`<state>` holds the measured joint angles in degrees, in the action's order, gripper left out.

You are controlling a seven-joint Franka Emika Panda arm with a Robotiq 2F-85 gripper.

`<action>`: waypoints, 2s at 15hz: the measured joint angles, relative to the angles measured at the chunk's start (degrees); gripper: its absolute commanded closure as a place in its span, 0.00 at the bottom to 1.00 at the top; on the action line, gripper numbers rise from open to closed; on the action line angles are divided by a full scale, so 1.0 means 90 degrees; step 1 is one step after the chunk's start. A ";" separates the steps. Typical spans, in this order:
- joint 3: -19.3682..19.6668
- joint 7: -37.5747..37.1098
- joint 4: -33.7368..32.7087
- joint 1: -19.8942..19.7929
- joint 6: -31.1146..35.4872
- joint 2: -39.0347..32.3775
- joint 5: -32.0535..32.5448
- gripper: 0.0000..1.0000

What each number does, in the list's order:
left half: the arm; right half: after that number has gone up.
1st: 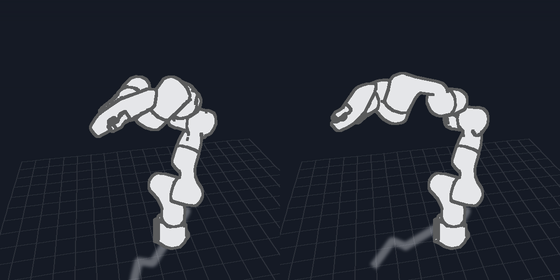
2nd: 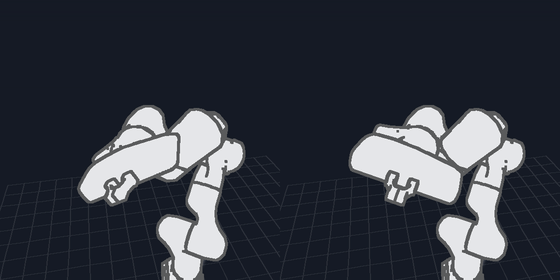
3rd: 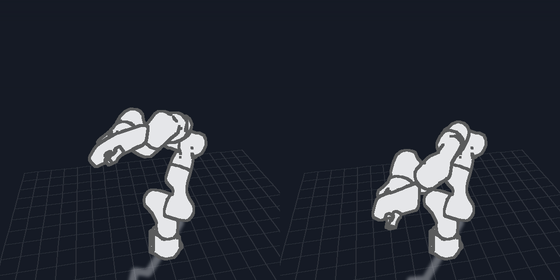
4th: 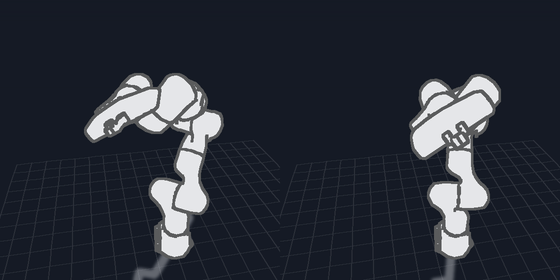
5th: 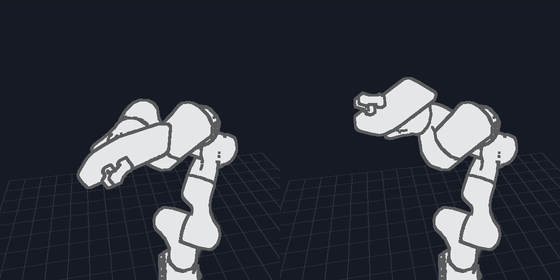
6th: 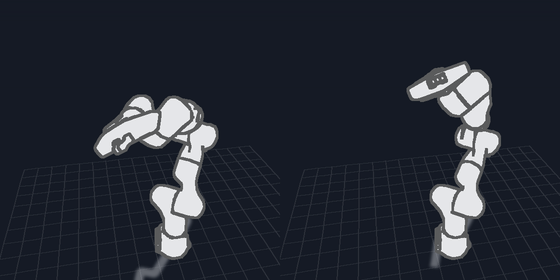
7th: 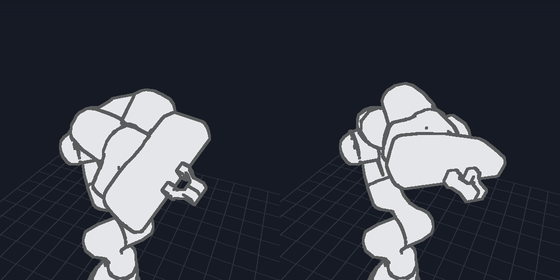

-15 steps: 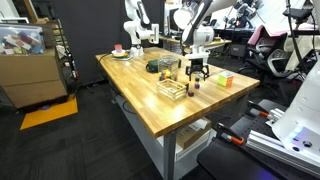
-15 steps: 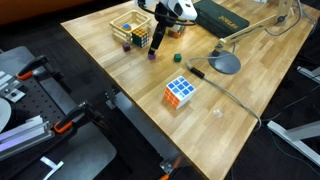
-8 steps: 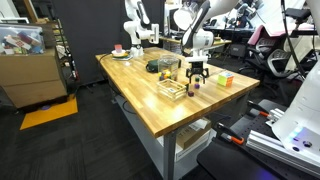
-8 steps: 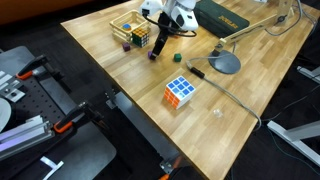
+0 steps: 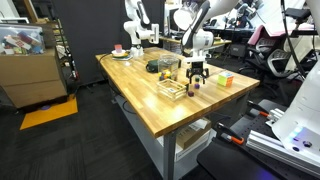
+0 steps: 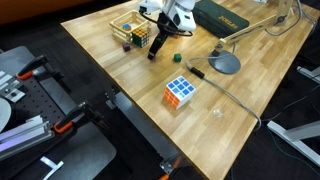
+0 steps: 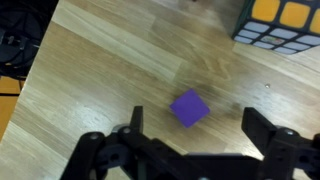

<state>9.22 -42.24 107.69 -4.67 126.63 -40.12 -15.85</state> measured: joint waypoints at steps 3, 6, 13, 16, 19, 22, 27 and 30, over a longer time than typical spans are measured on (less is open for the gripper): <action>0.0058 -0.0570 0.0062 0.0031 -0.0004 0.0004 0.0003 0.00; 0.0043 -0.0812 0.0119 0.0038 -0.0003 0.0087 -0.0027 0.00; 0.0042 -0.0824 0.0150 0.0045 -0.0002 0.0113 -0.0035 0.00; 0.0093 -0.1044 0.0123 0.0044 -0.0001 0.0062 -0.0031 0.00; 0.0125 -0.1610 0.0107 0.0047 -0.0002 0.0068 -0.0036 0.00; 0.0102 -0.2155 0.0101 0.0106 -0.0001 0.0086 -0.0056 0.00; 0.0101 -0.3248 0.0174 0.0206 0.0046 0.0101 -0.0238 0.00; 0.0101 -0.3540 0.0307 0.0191 0.0253 0.0206 -0.0533 0.00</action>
<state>10.12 -74.10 110.45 -2.95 128.90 -38.27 -20.64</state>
